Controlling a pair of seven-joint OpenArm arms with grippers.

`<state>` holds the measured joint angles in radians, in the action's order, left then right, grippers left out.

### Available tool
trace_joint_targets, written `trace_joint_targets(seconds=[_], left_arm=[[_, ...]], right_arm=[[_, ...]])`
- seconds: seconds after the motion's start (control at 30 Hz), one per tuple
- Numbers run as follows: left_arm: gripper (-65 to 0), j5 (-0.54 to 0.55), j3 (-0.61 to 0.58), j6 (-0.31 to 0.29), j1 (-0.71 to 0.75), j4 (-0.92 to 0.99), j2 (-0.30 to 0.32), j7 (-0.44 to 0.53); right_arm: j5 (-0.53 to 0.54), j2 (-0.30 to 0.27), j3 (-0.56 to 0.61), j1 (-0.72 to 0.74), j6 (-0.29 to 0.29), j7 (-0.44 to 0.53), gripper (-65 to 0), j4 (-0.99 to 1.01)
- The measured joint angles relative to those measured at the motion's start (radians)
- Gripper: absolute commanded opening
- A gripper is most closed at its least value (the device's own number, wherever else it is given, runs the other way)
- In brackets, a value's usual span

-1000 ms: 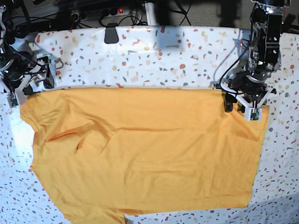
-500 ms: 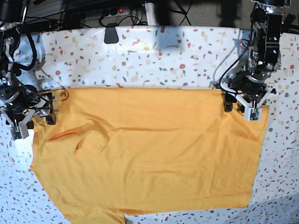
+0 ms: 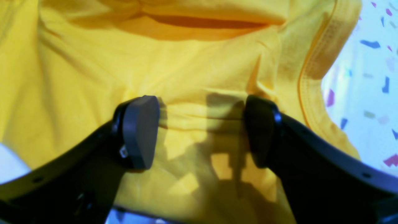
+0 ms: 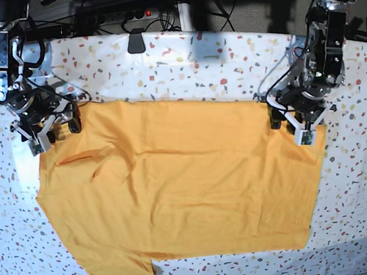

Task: Fold the T-shirt properly
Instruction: 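Drag the shirt back toward the robot with both grippers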

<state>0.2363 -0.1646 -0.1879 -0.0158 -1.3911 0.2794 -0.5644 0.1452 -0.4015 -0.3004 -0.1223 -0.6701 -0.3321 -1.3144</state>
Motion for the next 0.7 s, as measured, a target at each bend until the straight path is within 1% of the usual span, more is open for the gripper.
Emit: trace_joint_targets(seconds=[0.1, 0.2, 0.23, 0.4, 0.43, 0.57, 0.7], left_arm=[[-36.0, -0.001, 0.000, 0.029, 0.053, -0.070, 0.000, -0.032], [-36.0, -0.004, 0.000, 0.034, 0.116, -0.135, 0.001, -0.050], [-36.0, -0.005, 0.000, 0.053, 0.135, -0.154, 0.000, -0.054], [-36.0, -0.038, 0.000, 0.055, 0.214, -0.218, 0.000, -0.052], [-36.0, -0.055, 0.000, 0.058, 0.228, -0.227, 0.000, -0.048], [-36.0, -0.062, -0.001, 0.085, 0.271, -0.265, 0.000, -0.050], [-36.0, -0.066, -0.001, 0.085, 0.326, -0.325, 0.000, -0.077]], right_arm=[[0.014, -0.021, -0.005, -0.041, 0.000, 0.011, -22.0, -0.003], [0.031, -0.038, -0.010, -0.080, 0.003, 0.020, -22.0, -0.009], [0.042, -0.041, -0.015, -0.093, 0.003, 0.023, -22.0, -0.010], [0.095, -0.042, -0.083, -0.182, 0.001, 0.041, -22.0, -0.033], [0.097, -0.042, -0.101, -0.204, 0.000, 0.038, -22.0, -0.046], [0.124, -0.042, -0.168, -0.301, 0.000, 0.009, -22.0, -0.114], [0.154, -0.040, -0.217, -0.375, 0.000, -0.046, -22.0, -0.182]])
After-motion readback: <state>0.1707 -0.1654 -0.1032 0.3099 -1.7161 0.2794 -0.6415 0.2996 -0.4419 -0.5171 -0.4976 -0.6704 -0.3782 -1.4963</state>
